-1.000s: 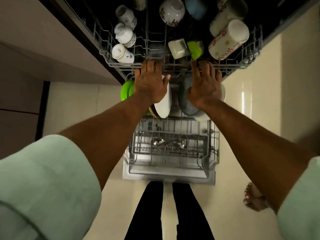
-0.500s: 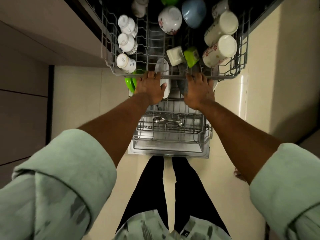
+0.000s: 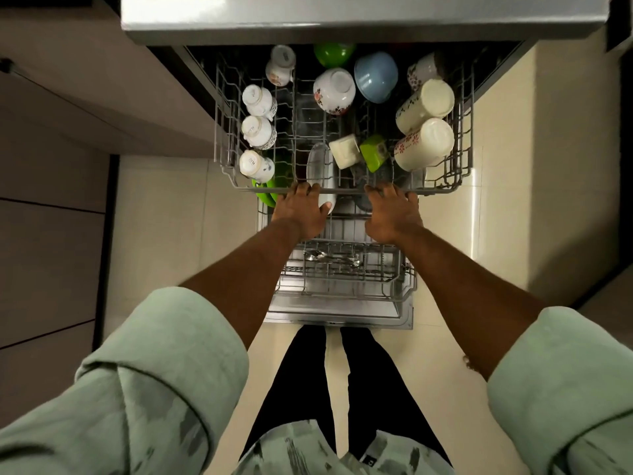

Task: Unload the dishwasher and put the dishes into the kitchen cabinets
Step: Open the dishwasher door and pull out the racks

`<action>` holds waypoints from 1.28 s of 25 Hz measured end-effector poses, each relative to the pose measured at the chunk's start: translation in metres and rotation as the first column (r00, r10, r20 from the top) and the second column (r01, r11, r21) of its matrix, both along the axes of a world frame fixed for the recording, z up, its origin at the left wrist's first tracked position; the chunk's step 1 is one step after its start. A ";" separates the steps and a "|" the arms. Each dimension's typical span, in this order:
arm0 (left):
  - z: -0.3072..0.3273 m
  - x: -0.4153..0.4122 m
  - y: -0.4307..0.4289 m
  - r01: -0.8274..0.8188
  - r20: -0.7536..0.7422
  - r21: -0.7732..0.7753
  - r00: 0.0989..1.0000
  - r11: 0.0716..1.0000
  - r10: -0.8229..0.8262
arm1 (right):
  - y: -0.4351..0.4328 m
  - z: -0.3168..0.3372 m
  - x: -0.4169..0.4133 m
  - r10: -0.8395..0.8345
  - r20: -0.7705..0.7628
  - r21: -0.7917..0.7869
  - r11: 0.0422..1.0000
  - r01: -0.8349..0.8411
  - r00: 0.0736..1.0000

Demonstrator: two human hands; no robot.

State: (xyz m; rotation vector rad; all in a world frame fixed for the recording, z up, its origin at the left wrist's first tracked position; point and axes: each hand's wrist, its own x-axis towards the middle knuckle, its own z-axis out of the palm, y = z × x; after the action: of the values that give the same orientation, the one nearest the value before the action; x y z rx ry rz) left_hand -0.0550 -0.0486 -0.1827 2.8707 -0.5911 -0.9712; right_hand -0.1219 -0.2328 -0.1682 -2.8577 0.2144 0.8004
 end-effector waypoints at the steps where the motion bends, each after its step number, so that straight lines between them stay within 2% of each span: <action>1: -0.001 -0.001 0.000 -0.008 0.005 -0.005 1.000 1.000 0.008 | 0.001 0.000 0.000 -0.003 -0.003 -0.003 1.000 0.003 1.000; 23: -0.002 -0.033 0.003 -0.031 0.017 -0.082 0.999 0.996 0.032 | -0.002 0.008 -0.016 -0.035 -0.046 0.000 0.999 0.035 0.998; 32: 0.001 -0.056 0.004 -0.045 0.068 -0.059 0.997 0.997 0.049 | -0.004 -0.006 -0.027 -0.087 -0.015 0.107 0.990 0.088 0.996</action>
State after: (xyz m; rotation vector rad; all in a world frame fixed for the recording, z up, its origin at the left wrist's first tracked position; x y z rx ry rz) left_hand -0.1107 -0.0451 -0.1816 2.8637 -0.5445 -0.8381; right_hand -0.1491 -0.2363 -0.1746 -2.7240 0.2870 0.7854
